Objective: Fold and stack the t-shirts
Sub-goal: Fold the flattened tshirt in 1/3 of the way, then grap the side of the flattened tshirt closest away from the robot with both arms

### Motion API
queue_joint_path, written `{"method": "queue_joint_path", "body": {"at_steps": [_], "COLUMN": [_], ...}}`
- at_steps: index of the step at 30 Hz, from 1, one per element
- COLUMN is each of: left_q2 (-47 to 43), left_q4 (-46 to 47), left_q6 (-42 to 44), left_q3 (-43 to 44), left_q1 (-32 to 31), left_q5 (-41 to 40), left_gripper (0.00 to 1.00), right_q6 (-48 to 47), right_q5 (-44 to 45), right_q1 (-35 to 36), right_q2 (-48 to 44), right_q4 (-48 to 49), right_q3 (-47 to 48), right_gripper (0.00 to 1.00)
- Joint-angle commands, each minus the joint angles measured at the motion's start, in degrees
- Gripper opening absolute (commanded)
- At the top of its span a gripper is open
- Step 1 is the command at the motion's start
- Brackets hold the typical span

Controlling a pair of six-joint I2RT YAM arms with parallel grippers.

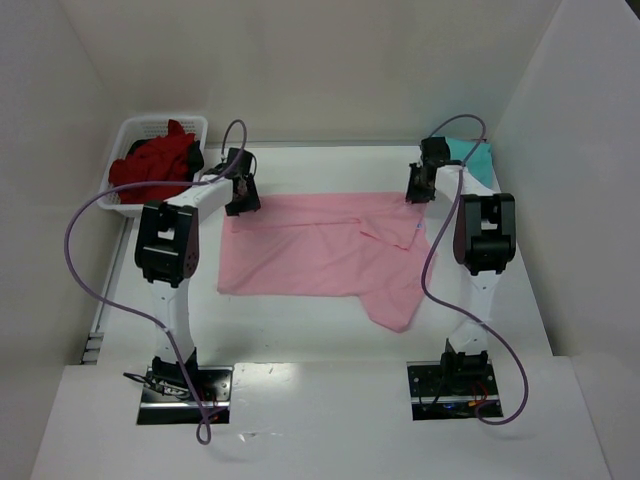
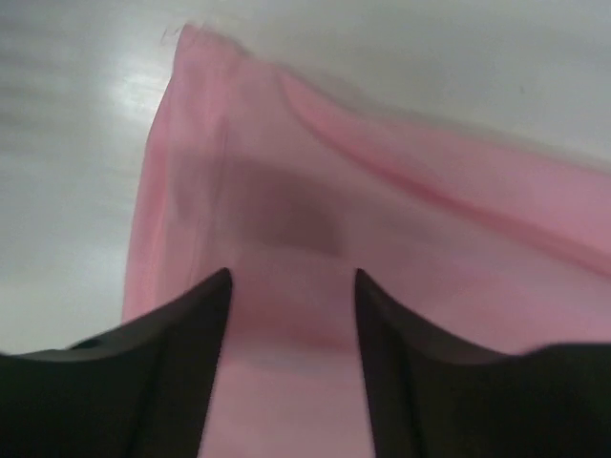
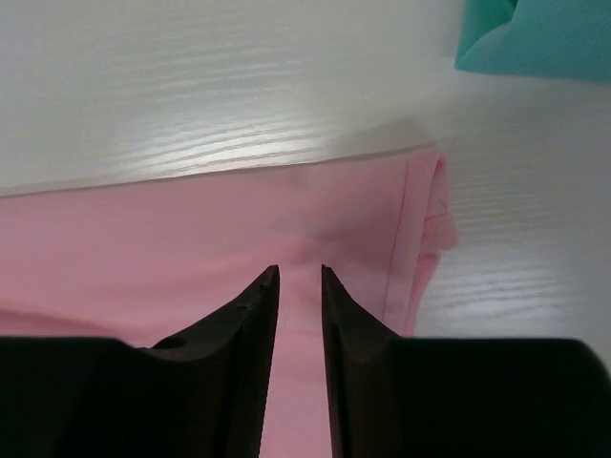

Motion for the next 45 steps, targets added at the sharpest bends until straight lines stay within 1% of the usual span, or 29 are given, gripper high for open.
{"method": "queue_joint_path", "body": {"at_steps": [1, 3, 4, 6, 7, 8, 10, 11, 12, 13, 14, 17, 21, 22, 24, 26, 27, 31, 34, 36, 39, 42, 45], "left_q2": [-13.1, -17.9, -19.5, -23.9, -25.4, -26.7, -30.6, -33.0, -34.2, -35.2, -37.3, -41.6, -47.9, -49.1, -52.6, -53.5, -53.7, -51.6, -51.3, -51.0, -49.5, -47.1, -44.8], "left_q4": [-1.3, -1.3, -1.3, -1.3, -1.3, -1.3, -2.5, -3.0, -3.8, -4.6, -6.1, -8.8, -11.1, -11.7, -11.8, -12.2, -12.3, -14.1, -14.3, -14.0, -12.8, -11.4, -11.0], "left_q6": [1.6, 0.8, 0.8, -1.0, -1.0, -2.0, -2.1, -2.8, -2.9, -3.3, -3.8, -6.5, -10.1, -10.9, -12.6, -13.2, -13.5, -13.5, -14.0, -14.0, -13.4, -11.0, -8.6], "left_q3": [-2.1, -4.3, -5.6, -9.8, -11.4, -12.8, -16.9, -18.0, -19.2, -21.1, -22.2, -26.7, -31.5, -32.2, -33.6, -33.6, -33.6, -32.7, -32.5, -32.5, -32.5, -32.0, -30.6], "left_q1": [0.4, 0.4, 0.4, 0.9, 0.9, 0.9, 0.9, 0.9, 0.9, 0.9, 0.9, 0.9, 0.9, 0.9, 0.9, 0.9, 0.9, 0.6, 0.4, 0.4, 0.4, 0.4, 0.4], "left_q5": [1.4, 1.4, 2.8, 4.2, 6.0, 6.0, 7.6, 7.6, 8.1, 8.1, 7.7, 7.0, 9.0, 9.0, 9.6, 9.3, 9.1, 8.8, 7.7, 7.2, 7.4, 9.6, 12.0], "left_gripper": [0.7, 0.77, 0.88, 0.96, 0.98, 1.0, 1.0, 1.0, 1.0, 1.0, 1.0, 1.0, 1.0, 1.0, 1.0, 1.0, 1.0, 1.0, 1.0, 1.0, 1.0, 1.0, 1.0], "right_q6": [0.2, 1.4, 1.9, 2.6, 3.2, 3.3, 3.8, 3.9, 4.8, 6.1, 6.9, 10.5, 16.6, 18.8, 22.2, 23.9, 24.8, 29.3, 33.4, 36.7, 41.0, 46.5, 51.7], "right_q5": [-1.8, -1.8, -2.3, -2.8, -2.8, -2.2, -0.7, 0.7, 0.8, 0.8, 0.8, 0.0, -1.8, -1.1, 3.5, 5.5, 5.8, 5.8, 5.8, 5.8, 7.2, 7.8, 5.5], "right_q1": [-0.4, -0.4, -0.4, -0.4, -0.4, 0.1, 1.0, 1.5, 2.2, 2.3, 2.3, 2.3, 3.3, 4.2, 8.7, 12.1, 13.3, 16.6, 18.7, 20.9, 25.3, 28.9, 30.0], "right_q2": [-13.6, -18.3, -19.8, -24.9, -26.7, -28.5, -34.3, -37.8, -39.2, -40.5, -42.5, -46.2, -50.3, -51.1, -51.7, -51.9, -51.5, -54.1, -58.2, -60.1, -58.4, -55.1, -56.0], "right_q4": [-0.3, -0.3, -1.0, -1.8, -1.8, -2.5, -3.3, -4.2, -5.1, -6.8, -7.8, -10.2, -13.3, -14.2, -18.9, -24.7, -27.5, -33.4, -36.6, -37.6, -38.8, -39.0, -33.2], "right_q3": [2.3, 0.2, -2.4, -7.7, -9.9, -11.7, -17.4, -19.0, -21.0, -22.0, -23.5, -26.7, -31.4, -32.3, -33.1, -33.1, -33.1, -35.9, -38.7, -38.5, -38.4, -39.6, -44.5], "right_gripper": [0.36, 0.42, 0.46, 0.52, 0.54, 0.6, 0.69, 0.79, 0.84, 0.93, 0.99, 1.0, 1.0, 1.0, 1.0, 1.0, 1.0, 1.0, 1.0, 0.99, 0.95, 0.93, 0.93]}}
